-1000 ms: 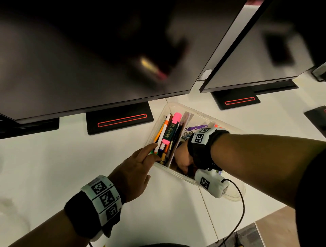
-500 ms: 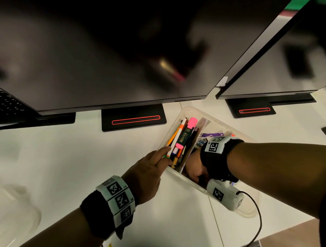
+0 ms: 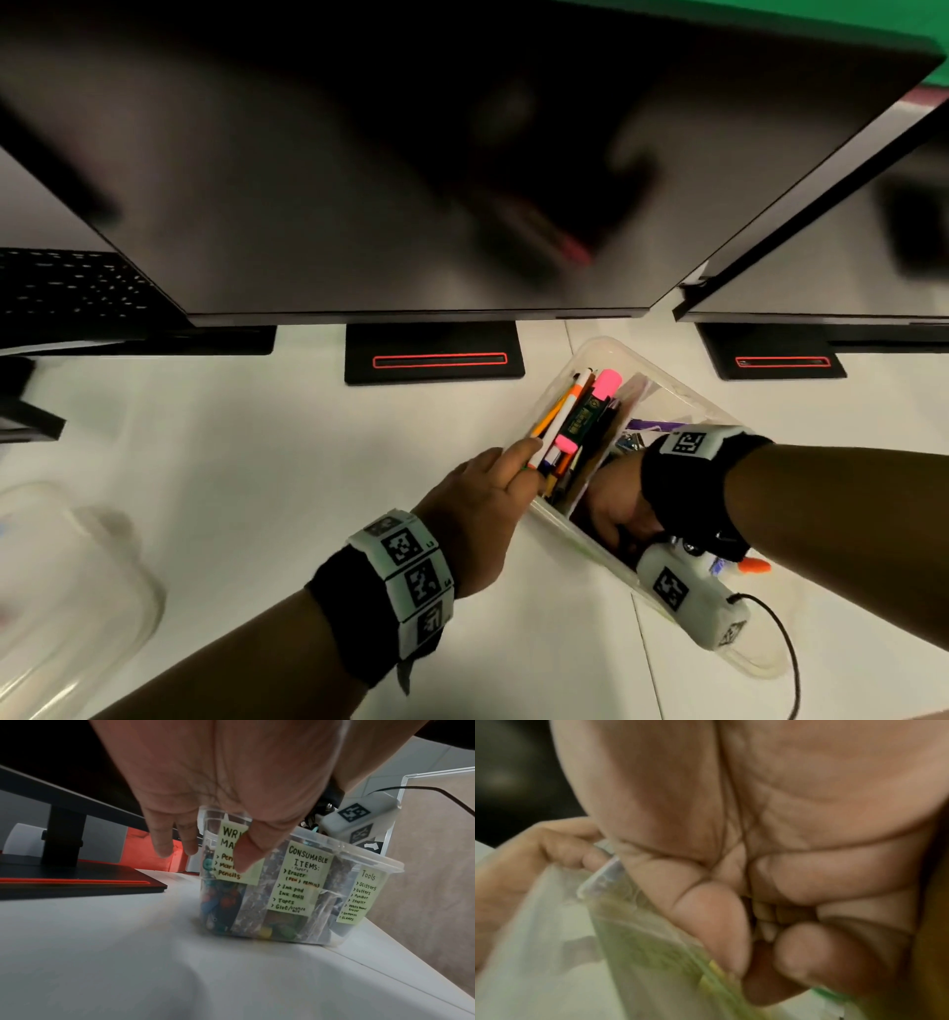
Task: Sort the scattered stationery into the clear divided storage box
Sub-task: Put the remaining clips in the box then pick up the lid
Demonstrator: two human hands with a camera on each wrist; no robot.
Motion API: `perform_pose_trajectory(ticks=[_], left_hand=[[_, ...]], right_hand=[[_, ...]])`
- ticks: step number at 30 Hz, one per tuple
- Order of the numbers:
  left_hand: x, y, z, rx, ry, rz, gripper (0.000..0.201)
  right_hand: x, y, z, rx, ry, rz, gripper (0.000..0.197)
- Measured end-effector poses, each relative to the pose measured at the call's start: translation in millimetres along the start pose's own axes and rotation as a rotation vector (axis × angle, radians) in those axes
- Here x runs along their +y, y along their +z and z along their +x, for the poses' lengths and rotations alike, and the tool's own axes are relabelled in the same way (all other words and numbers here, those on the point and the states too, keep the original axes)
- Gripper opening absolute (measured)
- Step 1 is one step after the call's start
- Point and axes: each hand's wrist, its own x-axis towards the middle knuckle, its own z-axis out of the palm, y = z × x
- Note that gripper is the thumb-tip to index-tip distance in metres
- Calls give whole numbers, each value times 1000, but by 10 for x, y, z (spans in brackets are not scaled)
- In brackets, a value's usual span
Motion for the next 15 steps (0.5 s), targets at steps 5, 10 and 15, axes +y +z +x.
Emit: perform_pose_trajectory(ticks=[5, 10, 15], left_hand=[[50, -30, -12, -13, -14, 67, 49], [65, -42, -19, -53, -48, 106, 54], [147, -102, -8, -92, -78, 145, 51]], right_hand=[[102, -11, 7, -92, -28, 202, 26], [149, 3, -144, -84, -122, 247, 25], [281, 125, -303, 38, -228, 349, 16]])
